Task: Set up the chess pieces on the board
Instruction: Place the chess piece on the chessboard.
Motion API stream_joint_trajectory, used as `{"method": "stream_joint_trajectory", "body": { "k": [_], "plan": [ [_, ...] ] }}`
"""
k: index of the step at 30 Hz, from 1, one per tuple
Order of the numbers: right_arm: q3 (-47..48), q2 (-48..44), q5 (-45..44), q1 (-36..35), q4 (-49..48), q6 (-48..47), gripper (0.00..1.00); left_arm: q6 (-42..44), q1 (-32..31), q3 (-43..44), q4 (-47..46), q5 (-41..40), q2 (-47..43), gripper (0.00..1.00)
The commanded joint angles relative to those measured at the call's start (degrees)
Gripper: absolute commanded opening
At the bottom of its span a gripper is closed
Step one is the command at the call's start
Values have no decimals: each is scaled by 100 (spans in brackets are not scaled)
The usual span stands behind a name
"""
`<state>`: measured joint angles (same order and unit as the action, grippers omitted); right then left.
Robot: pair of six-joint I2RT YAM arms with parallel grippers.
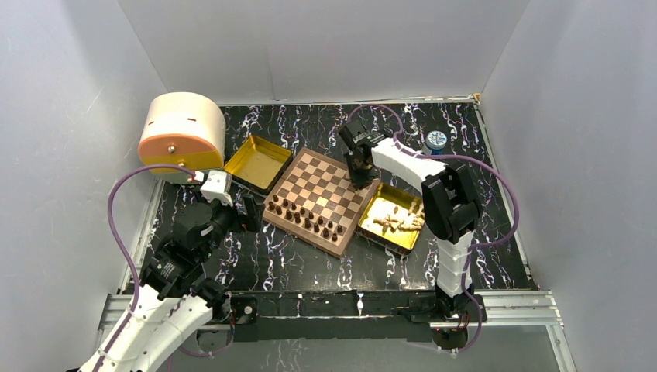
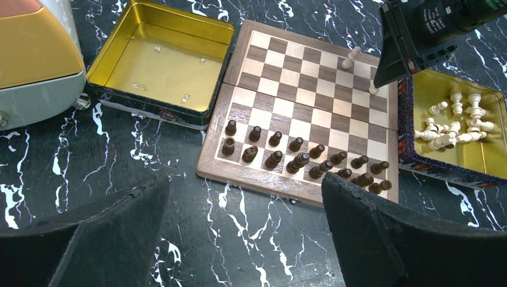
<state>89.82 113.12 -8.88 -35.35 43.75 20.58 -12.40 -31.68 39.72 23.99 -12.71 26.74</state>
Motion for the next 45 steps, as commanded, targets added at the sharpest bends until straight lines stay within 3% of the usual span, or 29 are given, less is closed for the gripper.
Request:
{"method": "stream_joint_trajectory", "body": {
  "k": [1,18,36,45],
  "plan": [
    [212,-6,-79,86,206,-43,21,62,-22,-53,-103,-71,-59,95],
    [249,51,-18,188,284,-45,24,63,-22,-53,-98,-75,-64,95],
    [378,-164,-44,193,314,63,45,54,-22,-53,-105,-70,-29,95],
    [-97,-1030,-477,206,219,283,41,19,-22,-55,-105,-33,23,95]
  ]
}}
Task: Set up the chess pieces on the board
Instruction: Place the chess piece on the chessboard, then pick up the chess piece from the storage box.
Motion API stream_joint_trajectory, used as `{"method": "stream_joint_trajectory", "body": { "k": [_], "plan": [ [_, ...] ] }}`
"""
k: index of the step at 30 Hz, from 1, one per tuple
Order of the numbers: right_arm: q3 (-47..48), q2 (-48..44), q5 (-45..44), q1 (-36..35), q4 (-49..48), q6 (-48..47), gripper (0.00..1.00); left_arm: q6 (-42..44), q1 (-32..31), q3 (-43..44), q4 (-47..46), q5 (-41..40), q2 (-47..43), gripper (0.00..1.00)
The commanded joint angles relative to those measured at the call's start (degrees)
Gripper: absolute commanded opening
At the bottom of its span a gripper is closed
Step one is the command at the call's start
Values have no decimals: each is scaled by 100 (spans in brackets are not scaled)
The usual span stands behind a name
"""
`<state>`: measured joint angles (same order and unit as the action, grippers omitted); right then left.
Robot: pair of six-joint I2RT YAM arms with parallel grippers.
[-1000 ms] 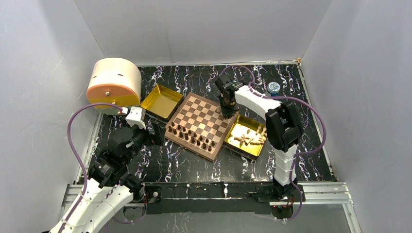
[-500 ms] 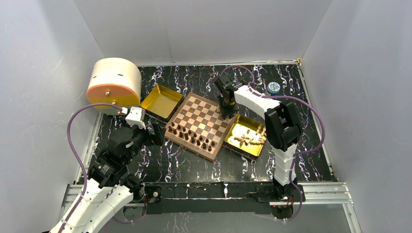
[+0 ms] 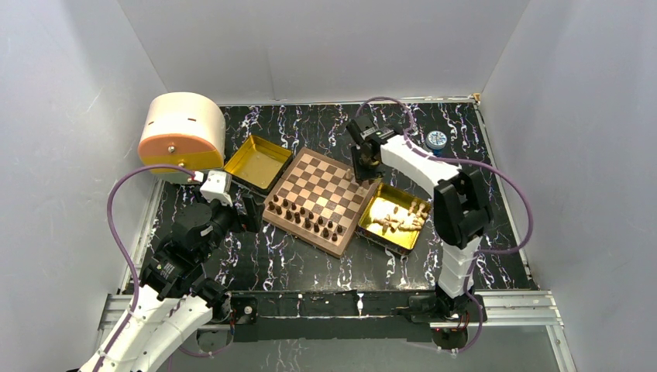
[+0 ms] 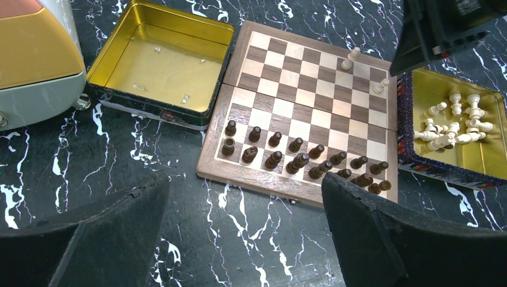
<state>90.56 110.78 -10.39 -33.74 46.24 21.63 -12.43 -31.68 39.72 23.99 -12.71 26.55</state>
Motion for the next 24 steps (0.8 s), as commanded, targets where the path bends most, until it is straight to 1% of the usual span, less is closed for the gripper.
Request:
{"method": "stream_joint_trajectory", "body": {
  "k": [1,7,13,16,19,24],
  "plan": [
    [-262,-908,-398,58,-49,191,39,21,-22,-47,-105,-30,62,95],
    [-1019,-1616,-673,106,-238,283,34,-93,-23,64,-101,54,298,95],
    [-1891,-2086,-878,266,-440,386,34,-362,-22,218,-40,71,571,95],
    [-2184,-2184,-791,539,-581,386,34,-396,-22,237,-43,169,636,95],
    [-2456,-2258,-652,733,-795,377,33,-261,-22,159,-39,90,620,95],
    [-2721,-2231,-405,833,-1094,377,34,9,-21,98,86,-137,523,95]
  ]
}}
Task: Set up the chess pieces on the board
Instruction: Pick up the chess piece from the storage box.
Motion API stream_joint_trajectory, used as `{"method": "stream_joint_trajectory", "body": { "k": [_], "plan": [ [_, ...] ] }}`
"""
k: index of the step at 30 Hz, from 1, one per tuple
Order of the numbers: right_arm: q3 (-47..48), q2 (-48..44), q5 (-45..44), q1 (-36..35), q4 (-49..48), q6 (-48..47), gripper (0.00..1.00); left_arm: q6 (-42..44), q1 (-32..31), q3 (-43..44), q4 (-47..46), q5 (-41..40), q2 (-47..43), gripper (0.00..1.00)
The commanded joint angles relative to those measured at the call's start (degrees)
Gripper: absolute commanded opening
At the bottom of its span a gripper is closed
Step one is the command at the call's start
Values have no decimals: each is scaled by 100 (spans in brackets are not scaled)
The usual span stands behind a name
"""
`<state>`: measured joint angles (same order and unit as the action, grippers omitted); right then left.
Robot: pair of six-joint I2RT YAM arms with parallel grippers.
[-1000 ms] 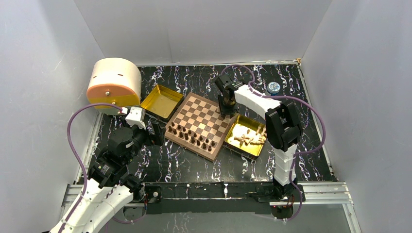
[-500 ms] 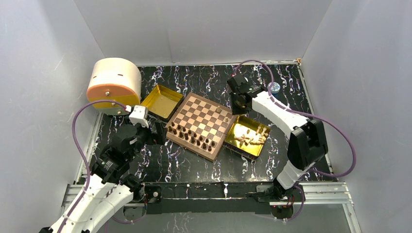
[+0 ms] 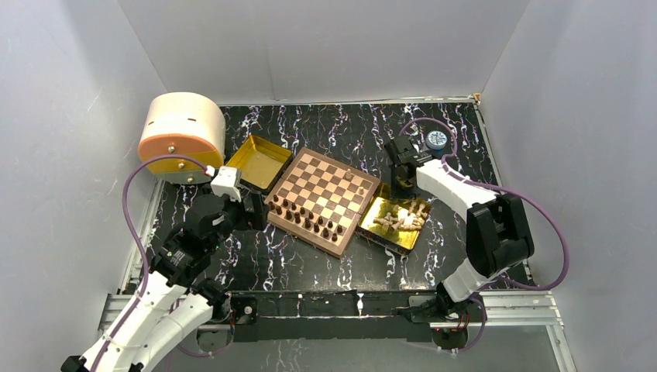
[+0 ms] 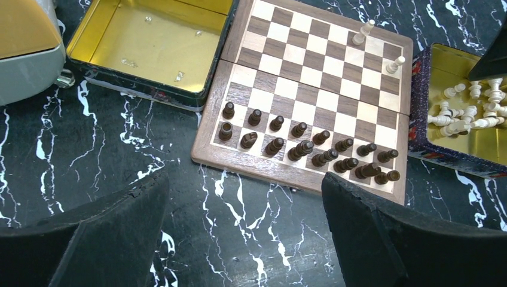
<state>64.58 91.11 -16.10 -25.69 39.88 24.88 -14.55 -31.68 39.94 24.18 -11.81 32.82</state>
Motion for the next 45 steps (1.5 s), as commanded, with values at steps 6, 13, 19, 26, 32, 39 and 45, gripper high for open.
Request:
{"method": "stream_joint_trajectory", "body": {
  "k": [6,13,19,26,32,39,45],
  "plan": [
    [-268,-98,41,71,-631,95,35,257,-22,-65,61,-243,-240,95],
    [-272,171,31,142,-707,91,35,259,-22,-84,60,-256,-320,95],
    [-376,178,119,135,-747,131,36,259,-22,-76,61,-250,-319,95],
    [-490,219,155,135,-733,100,35,266,-22,-83,57,-264,-340,95],
    [-504,226,273,137,-772,74,30,268,-22,-84,53,-269,-337,95],
    [-262,150,213,135,-542,-1,20,266,-22,-82,56,-269,-308,95],
    [112,-43,279,126,-213,-59,18,268,-22,-90,55,-270,-306,95]
  ]
}}
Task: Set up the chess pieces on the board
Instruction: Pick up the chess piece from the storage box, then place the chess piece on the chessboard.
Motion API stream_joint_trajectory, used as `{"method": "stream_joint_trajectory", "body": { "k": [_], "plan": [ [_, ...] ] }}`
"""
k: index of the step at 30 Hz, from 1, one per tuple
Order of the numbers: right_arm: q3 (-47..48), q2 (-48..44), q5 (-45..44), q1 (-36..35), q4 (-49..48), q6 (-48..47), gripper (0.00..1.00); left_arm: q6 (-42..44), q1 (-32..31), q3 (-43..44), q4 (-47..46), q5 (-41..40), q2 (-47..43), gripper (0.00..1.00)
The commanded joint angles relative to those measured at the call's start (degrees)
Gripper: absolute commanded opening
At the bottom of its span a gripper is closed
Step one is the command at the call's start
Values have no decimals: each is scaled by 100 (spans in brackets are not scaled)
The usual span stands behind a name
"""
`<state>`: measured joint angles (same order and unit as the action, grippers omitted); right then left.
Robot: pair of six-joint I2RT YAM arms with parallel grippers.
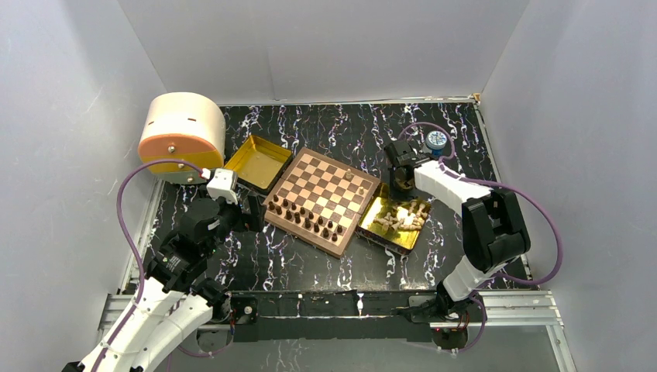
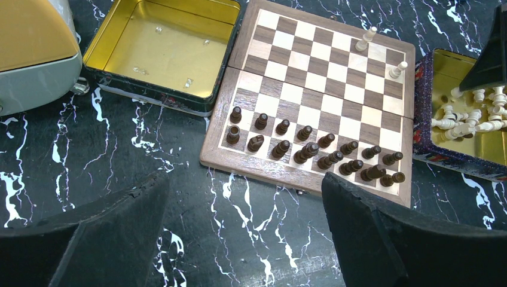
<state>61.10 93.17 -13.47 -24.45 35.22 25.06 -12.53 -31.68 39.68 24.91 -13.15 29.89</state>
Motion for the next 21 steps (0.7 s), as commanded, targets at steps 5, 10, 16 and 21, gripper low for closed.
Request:
{"method": "stream_joint_trajectory", "body": {
  "k": [5,10,16,21],
  "plan": [
    [810,-415,103,-45,519,-102,18,58,-23,-61,-21,-136,-5,95],
    [1313,-404,269,-274,668,-127,18,58,-22,-53,-19,-111,26,95],
    [1981,-106,286,-627,769,-146,18,58,-22,-50,-24,-100,13,95],
    [2462,306,302,-966,836,-189,18,58,-22,-58,-18,-118,5,95]
  ]
}}
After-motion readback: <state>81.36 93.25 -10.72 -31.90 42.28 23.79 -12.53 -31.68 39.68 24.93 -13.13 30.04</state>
